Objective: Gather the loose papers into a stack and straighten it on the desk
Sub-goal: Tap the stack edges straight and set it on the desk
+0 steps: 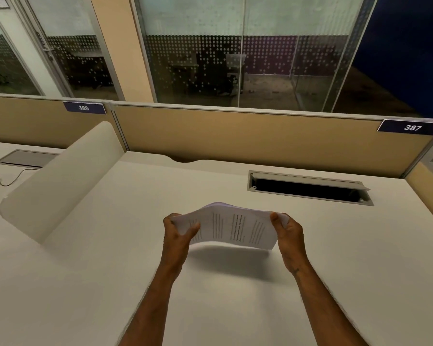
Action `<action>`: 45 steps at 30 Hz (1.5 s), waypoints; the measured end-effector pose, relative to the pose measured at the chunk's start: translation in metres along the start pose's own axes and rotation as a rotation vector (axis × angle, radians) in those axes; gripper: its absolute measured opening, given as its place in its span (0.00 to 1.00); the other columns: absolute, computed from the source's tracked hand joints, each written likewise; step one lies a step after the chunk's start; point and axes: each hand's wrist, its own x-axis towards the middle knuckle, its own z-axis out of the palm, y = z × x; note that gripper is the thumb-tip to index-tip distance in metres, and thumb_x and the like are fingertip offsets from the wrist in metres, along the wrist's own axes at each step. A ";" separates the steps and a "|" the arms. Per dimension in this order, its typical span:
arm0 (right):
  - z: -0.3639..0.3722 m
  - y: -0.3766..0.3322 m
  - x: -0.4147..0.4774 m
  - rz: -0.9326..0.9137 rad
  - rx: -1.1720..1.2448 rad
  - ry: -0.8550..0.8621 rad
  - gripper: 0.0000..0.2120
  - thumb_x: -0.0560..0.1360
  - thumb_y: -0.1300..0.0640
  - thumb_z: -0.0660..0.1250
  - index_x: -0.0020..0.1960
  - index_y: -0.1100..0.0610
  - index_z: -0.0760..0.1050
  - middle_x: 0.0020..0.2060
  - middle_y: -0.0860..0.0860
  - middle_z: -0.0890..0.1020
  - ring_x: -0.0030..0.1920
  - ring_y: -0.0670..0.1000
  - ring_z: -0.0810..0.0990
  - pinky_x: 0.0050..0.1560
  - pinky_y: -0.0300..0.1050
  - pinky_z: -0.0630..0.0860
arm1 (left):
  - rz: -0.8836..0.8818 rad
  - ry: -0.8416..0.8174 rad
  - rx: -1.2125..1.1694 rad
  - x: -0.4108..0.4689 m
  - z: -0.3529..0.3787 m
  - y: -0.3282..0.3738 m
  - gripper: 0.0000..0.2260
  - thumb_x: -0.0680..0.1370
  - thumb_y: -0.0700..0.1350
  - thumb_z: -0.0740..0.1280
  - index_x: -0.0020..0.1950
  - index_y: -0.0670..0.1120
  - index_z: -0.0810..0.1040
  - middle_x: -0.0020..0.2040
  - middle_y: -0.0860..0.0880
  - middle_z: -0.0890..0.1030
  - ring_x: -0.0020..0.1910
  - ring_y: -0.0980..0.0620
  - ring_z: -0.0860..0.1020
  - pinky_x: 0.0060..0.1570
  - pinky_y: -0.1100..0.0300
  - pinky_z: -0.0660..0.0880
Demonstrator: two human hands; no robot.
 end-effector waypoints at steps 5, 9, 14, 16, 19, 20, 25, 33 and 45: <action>-0.005 0.001 -0.001 0.033 0.027 -0.091 0.16 0.73 0.42 0.67 0.53 0.52 0.80 0.45 0.50 0.84 0.44 0.50 0.83 0.36 0.35 0.80 | -0.012 0.047 0.000 -0.003 0.001 -0.015 0.11 0.82 0.39 0.63 0.63 0.47 0.67 0.55 0.52 0.76 0.53 0.54 0.76 0.44 0.66 0.74; -0.007 0.016 0.000 0.129 -0.027 -0.149 0.08 0.77 0.55 0.69 0.55 0.51 0.79 0.45 0.48 0.84 0.47 0.50 0.83 0.34 0.32 0.78 | -0.048 0.071 -0.018 -0.004 0.002 -0.022 0.09 0.83 0.43 0.62 0.63 0.49 0.68 0.56 0.51 0.77 0.53 0.54 0.77 0.44 0.61 0.75; -0.010 0.014 0.001 0.152 -0.017 -0.105 0.06 0.77 0.55 0.68 0.54 0.50 0.79 0.44 0.48 0.84 0.45 0.47 0.82 0.38 0.36 0.77 | -0.060 0.081 0.001 -0.001 0.002 -0.017 0.07 0.84 0.44 0.58 0.62 0.49 0.71 0.52 0.50 0.80 0.50 0.50 0.79 0.42 0.58 0.77; -0.012 0.017 0.000 0.159 -0.007 -0.103 0.06 0.77 0.55 0.68 0.54 0.50 0.79 0.44 0.49 0.84 0.46 0.47 0.82 0.40 0.38 0.77 | -0.053 0.082 0.000 -0.003 0.003 -0.018 0.07 0.84 0.44 0.58 0.62 0.48 0.71 0.51 0.50 0.80 0.49 0.51 0.79 0.40 0.59 0.76; -0.015 0.024 -0.003 0.177 -0.003 -0.103 0.08 0.77 0.55 0.68 0.56 0.52 0.80 0.46 0.49 0.85 0.48 0.49 0.82 0.43 0.39 0.77 | -0.084 0.087 -0.016 -0.008 0.006 -0.029 0.07 0.84 0.44 0.58 0.62 0.49 0.70 0.51 0.50 0.79 0.50 0.51 0.78 0.41 0.60 0.76; -0.015 0.024 -0.004 0.181 -0.002 -0.102 0.09 0.77 0.55 0.68 0.58 0.53 0.80 0.46 0.49 0.85 0.48 0.49 0.82 0.43 0.39 0.77 | -0.093 0.085 -0.013 -0.009 0.007 -0.032 0.07 0.85 0.44 0.58 0.62 0.50 0.70 0.51 0.50 0.79 0.51 0.50 0.78 0.42 0.60 0.75; -0.021 0.015 0.001 0.192 0.014 -0.129 0.10 0.76 0.55 0.70 0.57 0.53 0.80 0.46 0.51 0.85 0.52 0.56 0.83 0.44 0.41 0.78 | -0.078 0.059 0.078 0.000 0.008 -0.022 0.07 0.85 0.45 0.55 0.60 0.51 0.71 0.51 0.48 0.79 0.53 0.44 0.79 0.43 0.58 0.75; -0.022 -0.064 0.016 -0.230 -0.449 -0.094 0.39 0.68 0.48 0.77 0.75 0.49 0.64 0.72 0.45 0.68 0.71 0.48 0.67 0.68 0.51 0.68 | 0.366 -0.009 0.734 0.036 0.021 0.079 0.05 0.82 0.43 0.61 0.55 0.44 0.74 0.53 0.45 0.77 0.51 0.48 0.76 0.52 0.55 0.73; 0.048 -0.093 0.008 -0.185 0.063 -0.064 0.12 0.78 0.44 0.61 0.52 0.49 0.79 0.42 0.50 0.85 0.41 0.54 0.85 0.41 0.49 0.84 | 0.759 -0.039 1.102 0.023 0.045 0.110 0.18 0.78 0.48 0.67 0.68 0.51 0.71 0.67 0.48 0.75 0.68 0.47 0.70 0.74 0.49 0.50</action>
